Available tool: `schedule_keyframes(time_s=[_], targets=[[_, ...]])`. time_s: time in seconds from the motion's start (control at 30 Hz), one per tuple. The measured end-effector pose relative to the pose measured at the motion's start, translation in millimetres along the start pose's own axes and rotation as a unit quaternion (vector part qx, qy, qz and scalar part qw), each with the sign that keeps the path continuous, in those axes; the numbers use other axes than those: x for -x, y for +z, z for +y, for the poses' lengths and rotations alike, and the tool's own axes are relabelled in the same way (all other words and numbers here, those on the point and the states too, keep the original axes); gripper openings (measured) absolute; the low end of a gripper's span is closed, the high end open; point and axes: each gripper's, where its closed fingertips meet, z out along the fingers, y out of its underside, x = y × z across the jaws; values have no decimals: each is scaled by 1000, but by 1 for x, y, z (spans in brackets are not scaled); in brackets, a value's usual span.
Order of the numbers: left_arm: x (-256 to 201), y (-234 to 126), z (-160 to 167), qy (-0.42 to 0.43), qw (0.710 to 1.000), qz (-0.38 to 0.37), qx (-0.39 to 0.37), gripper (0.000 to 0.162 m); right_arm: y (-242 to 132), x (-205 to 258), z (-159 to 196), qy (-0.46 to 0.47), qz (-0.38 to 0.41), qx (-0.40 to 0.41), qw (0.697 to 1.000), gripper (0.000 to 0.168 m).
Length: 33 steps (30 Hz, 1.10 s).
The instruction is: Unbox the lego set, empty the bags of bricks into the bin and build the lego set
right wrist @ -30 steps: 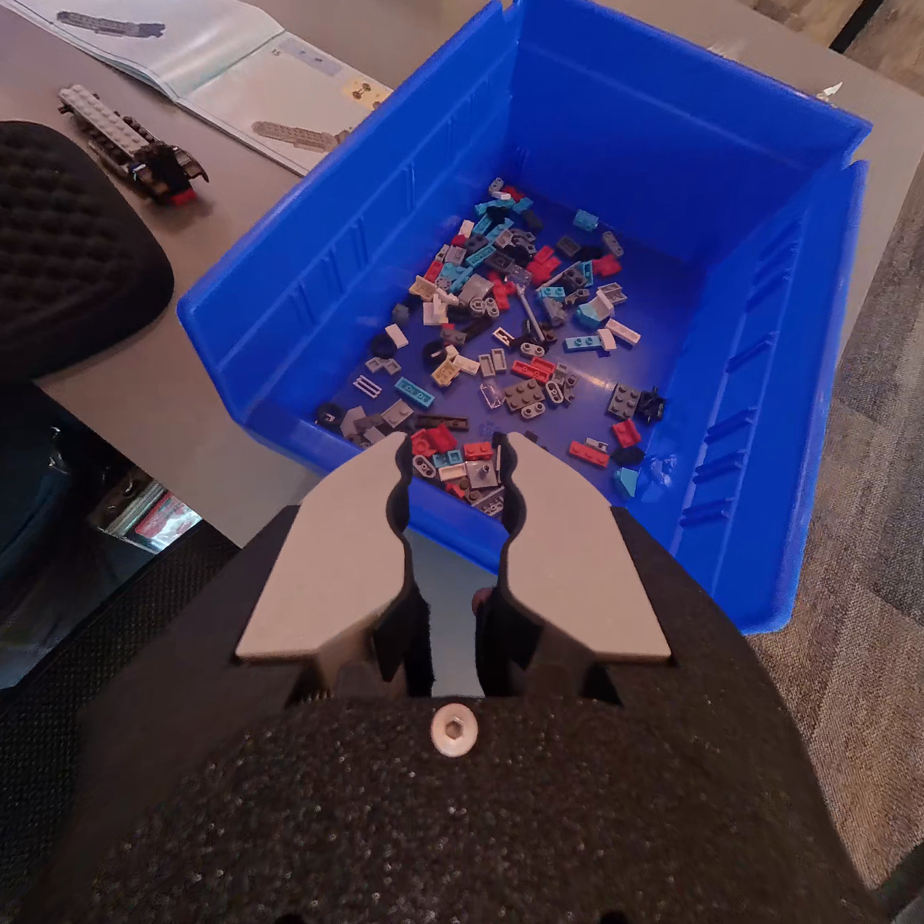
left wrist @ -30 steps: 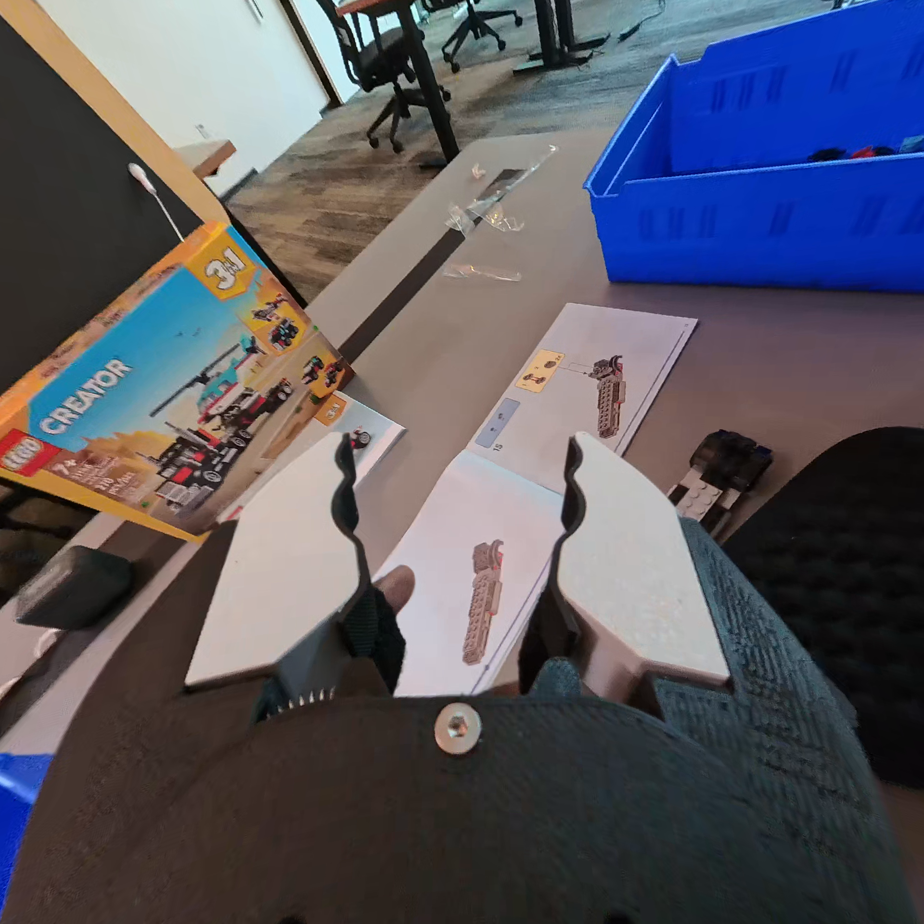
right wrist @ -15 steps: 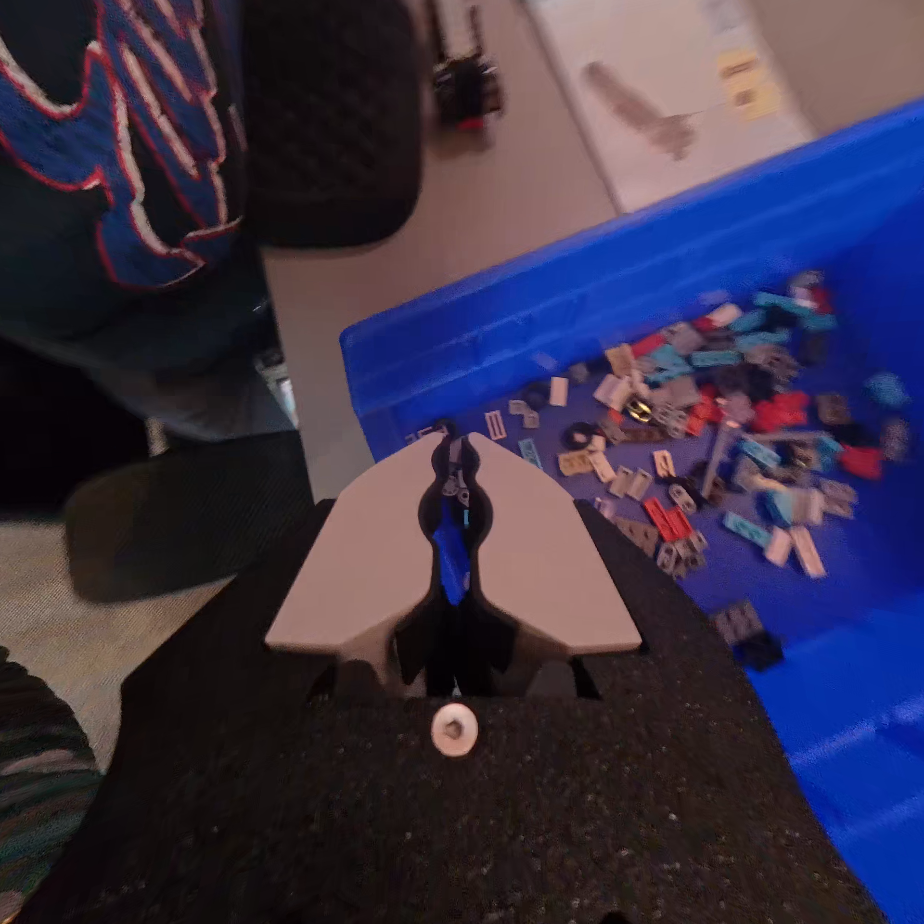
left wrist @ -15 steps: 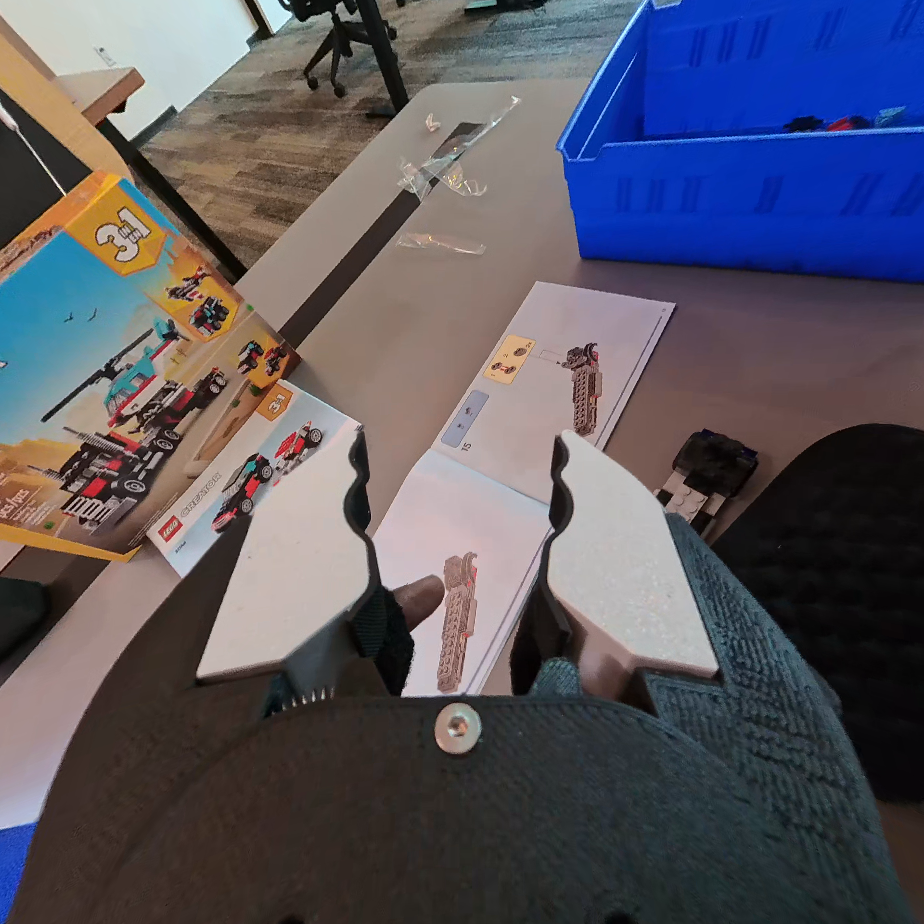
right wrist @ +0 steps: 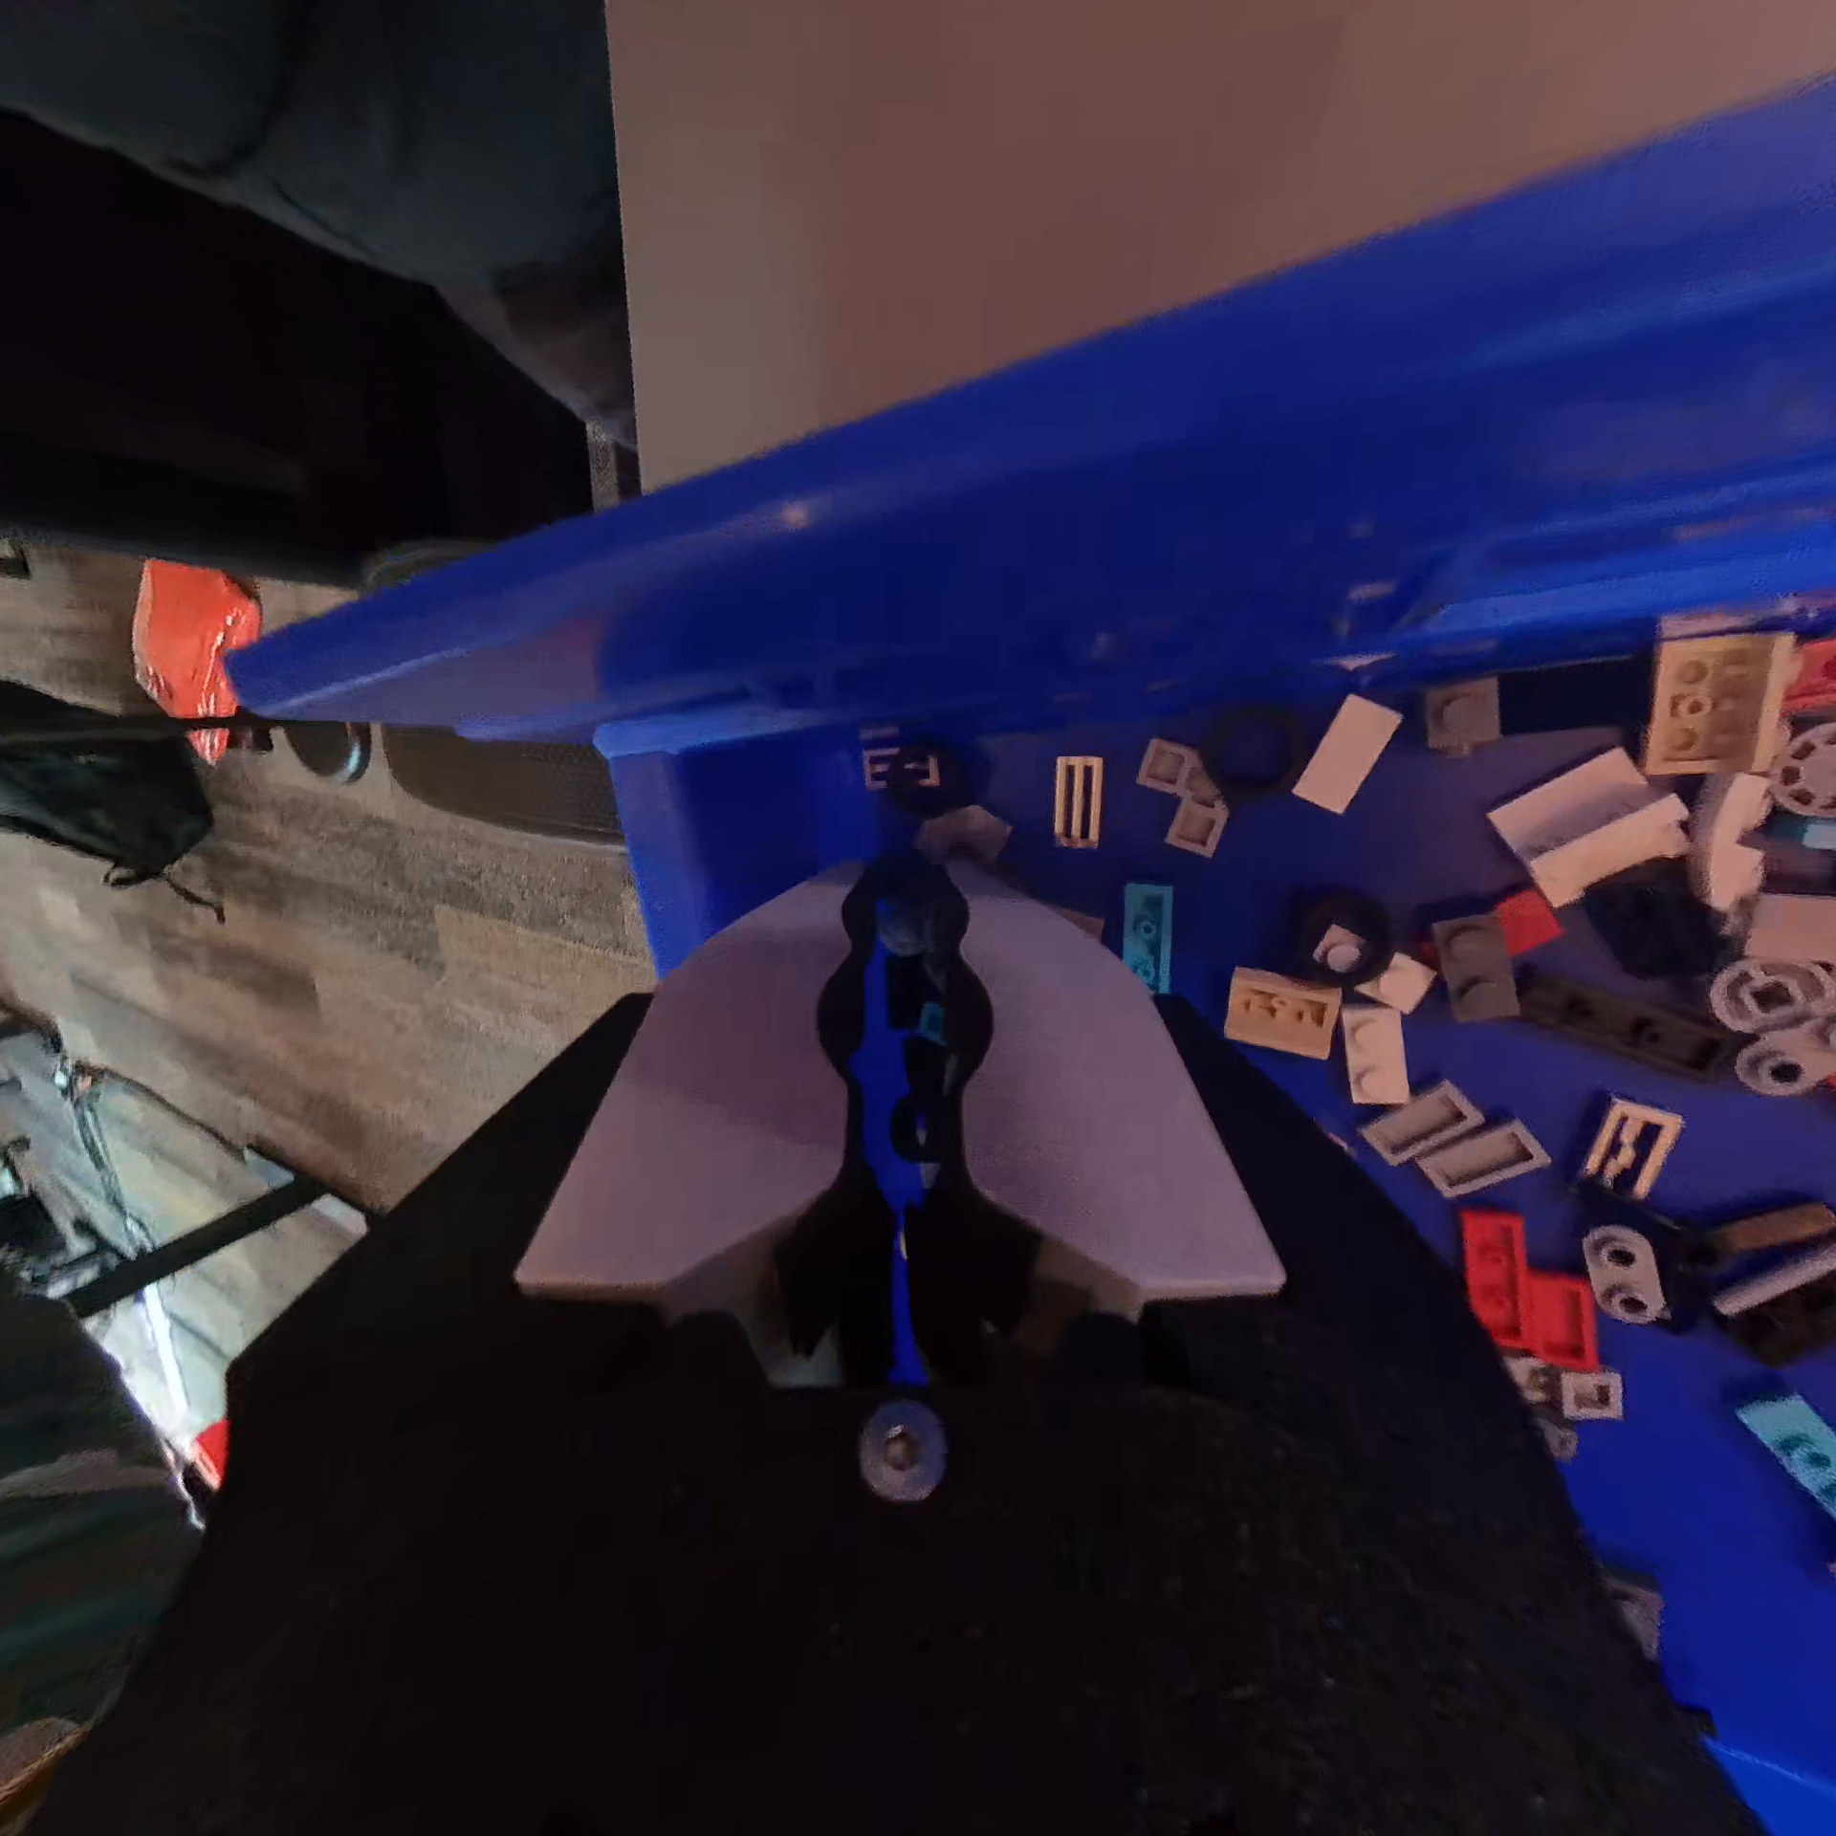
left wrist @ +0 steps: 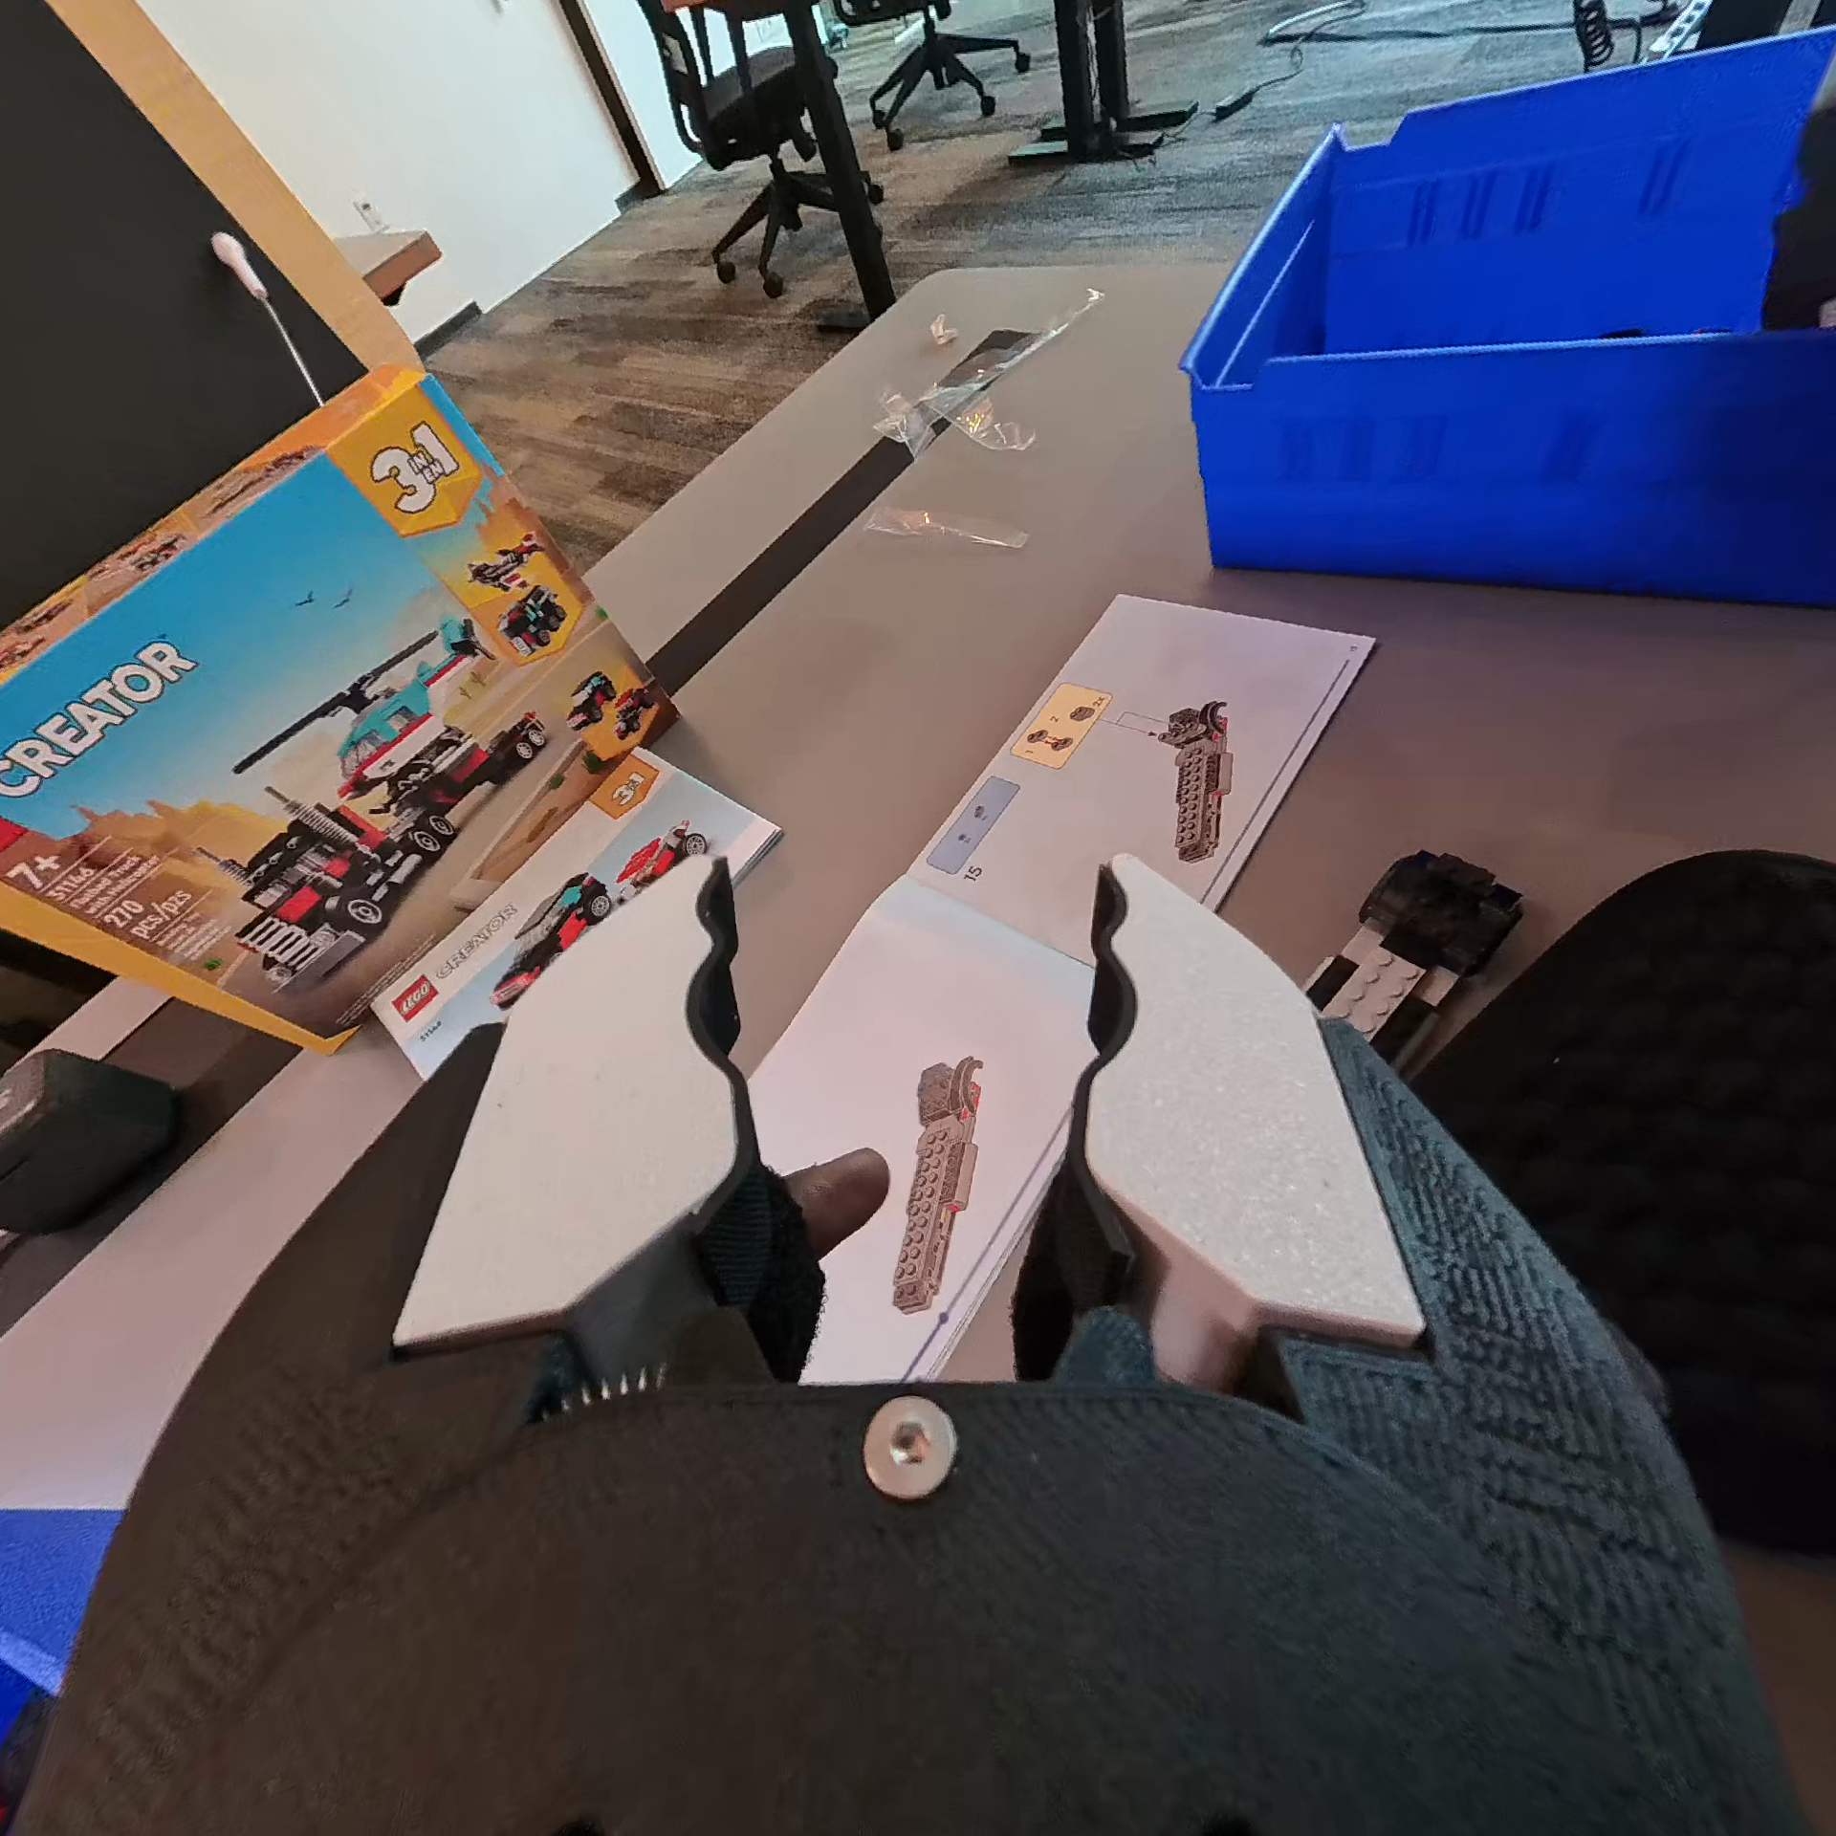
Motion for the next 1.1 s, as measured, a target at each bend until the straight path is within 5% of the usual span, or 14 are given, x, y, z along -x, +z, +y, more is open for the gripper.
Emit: schedule_keyframes(time_s=[0.03, 0.43, 0.7, 0.93, 1.1], targets=[[1, -1, -1, 0, 1000, 0, -3, 69, 3, 2, 2, -6, -4, 7, 1000, 10], [-4, 8, 0, 6, 999, 24, -20, 69, 0, -3, 4, -15, 107, -43, 993, 5], [-23, 45, -21, 4, 990, 124, -63, 66, -9, -12, 2, 24, 177, -78, 981, 0], [-53, 53, -34, 22, 978, 180, -101, 66, -27, -9, 3, 59, 268, -148, 950, 0], [-63, 28, -41, -6, 972, 181, -147, 65, -65, -1, 0, 65, 338, -261, 902, 0]])
